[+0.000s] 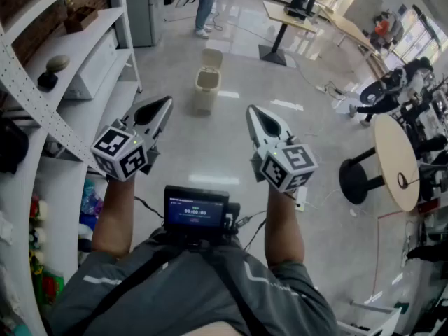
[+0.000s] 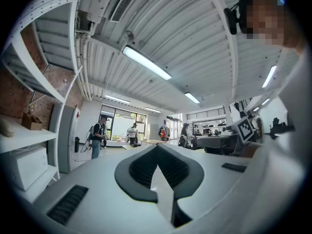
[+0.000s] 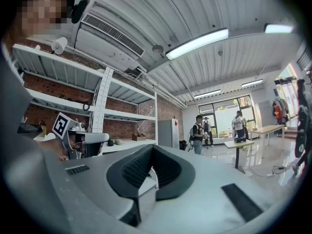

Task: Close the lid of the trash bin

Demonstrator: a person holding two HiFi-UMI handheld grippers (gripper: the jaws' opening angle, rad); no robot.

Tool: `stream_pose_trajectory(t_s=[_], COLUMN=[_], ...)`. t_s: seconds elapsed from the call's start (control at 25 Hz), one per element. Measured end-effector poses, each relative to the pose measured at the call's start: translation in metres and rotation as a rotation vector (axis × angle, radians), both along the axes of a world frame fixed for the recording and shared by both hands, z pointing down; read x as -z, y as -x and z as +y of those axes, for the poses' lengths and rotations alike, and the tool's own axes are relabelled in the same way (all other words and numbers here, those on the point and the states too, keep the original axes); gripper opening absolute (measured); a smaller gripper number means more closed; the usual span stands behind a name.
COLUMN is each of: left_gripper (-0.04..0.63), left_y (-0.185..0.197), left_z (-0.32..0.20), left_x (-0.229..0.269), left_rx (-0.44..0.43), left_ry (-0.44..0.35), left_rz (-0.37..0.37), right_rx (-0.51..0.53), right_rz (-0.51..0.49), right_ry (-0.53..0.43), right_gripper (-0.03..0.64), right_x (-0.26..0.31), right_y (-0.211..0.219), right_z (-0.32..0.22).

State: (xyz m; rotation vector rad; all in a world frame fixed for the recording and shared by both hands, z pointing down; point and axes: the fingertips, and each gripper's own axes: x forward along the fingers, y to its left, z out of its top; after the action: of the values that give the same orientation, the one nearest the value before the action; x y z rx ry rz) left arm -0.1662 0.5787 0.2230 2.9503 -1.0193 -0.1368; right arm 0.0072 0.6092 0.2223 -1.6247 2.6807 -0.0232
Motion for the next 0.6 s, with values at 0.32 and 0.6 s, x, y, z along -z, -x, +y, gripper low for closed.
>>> stream_pose_trajectory(t_s=[0.32, 0.6], left_gripper=[-0.008, -0.008], left_y=[0.001, 0.001], left_z=[0.006, 0.008], left_x=[-0.006, -0.008], left_rx=[0.006, 0.000], left_ry=[0.005, 0.013], left_rz=[-0.016, -0.016], right_rx=[-0.016, -0.002], right_rz=[0.046, 0.019], right_ry=[-0.014, 0.003], right_gripper=[0.009, 0.011], right_x=[0.003, 0.000], right_y=[0.008, 0.014], right_z=[0.003, 0.004])
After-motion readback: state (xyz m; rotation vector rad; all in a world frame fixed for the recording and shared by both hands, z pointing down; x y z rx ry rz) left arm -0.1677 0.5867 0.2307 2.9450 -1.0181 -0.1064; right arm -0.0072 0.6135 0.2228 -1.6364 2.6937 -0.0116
